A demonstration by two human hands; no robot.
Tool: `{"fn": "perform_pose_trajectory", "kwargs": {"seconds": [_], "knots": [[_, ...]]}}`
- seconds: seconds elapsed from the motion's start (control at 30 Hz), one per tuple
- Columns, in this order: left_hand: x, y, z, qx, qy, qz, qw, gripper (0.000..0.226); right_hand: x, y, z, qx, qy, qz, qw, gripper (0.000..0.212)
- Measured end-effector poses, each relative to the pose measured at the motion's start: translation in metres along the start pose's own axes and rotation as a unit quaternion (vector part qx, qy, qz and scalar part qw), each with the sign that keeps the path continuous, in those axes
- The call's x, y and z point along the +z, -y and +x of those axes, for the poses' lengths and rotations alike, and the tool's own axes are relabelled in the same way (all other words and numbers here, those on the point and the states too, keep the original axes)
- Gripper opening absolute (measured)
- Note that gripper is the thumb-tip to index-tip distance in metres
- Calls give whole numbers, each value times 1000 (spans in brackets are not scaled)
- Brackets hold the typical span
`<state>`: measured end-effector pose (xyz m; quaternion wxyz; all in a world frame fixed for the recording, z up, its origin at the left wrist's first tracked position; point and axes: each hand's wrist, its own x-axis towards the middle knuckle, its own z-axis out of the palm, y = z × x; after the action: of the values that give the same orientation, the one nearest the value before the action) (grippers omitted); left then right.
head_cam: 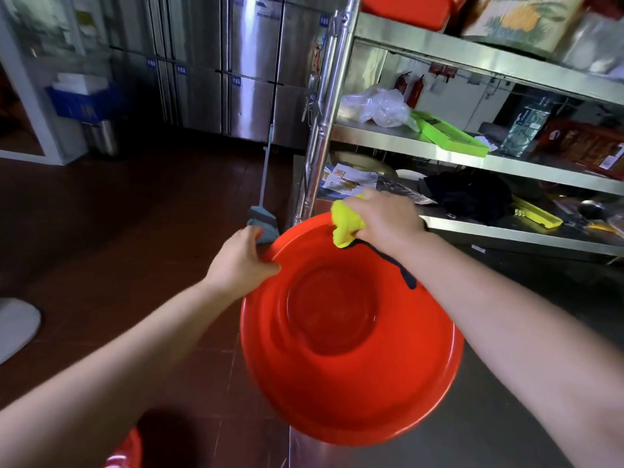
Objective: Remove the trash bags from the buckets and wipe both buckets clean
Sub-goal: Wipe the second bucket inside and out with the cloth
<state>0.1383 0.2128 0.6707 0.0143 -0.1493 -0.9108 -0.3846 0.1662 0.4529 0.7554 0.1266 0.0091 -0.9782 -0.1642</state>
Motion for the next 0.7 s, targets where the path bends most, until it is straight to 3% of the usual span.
{"fn": "perform_pose_trajectory", "kwargs": {"seconds": [0.1, 0.17, 0.37, 0.57, 0.7], "knots": [[2, -22, 18, 49, 72, 16, 996, 36, -6, 33, 4, -95, -17, -44, 994, 47], [10, -26, 19, 37, 66, 3, 997, 10, -4, 48, 3, -120, -38, -57, 990, 47], [24, -11, 17, -13, 22, -102, 994, 10, 9, 41, 6, -78, -86, -27, 993, 52], [24, 15, 4, -84, -23, -231, 969, 3, 26, 9, 3, 84, -76, 51, 992, 52], [21, 35, -13, -175, -89, -318, 928, 6, 53, -19, -17, 247, -45, 165, 954, 52]]}}
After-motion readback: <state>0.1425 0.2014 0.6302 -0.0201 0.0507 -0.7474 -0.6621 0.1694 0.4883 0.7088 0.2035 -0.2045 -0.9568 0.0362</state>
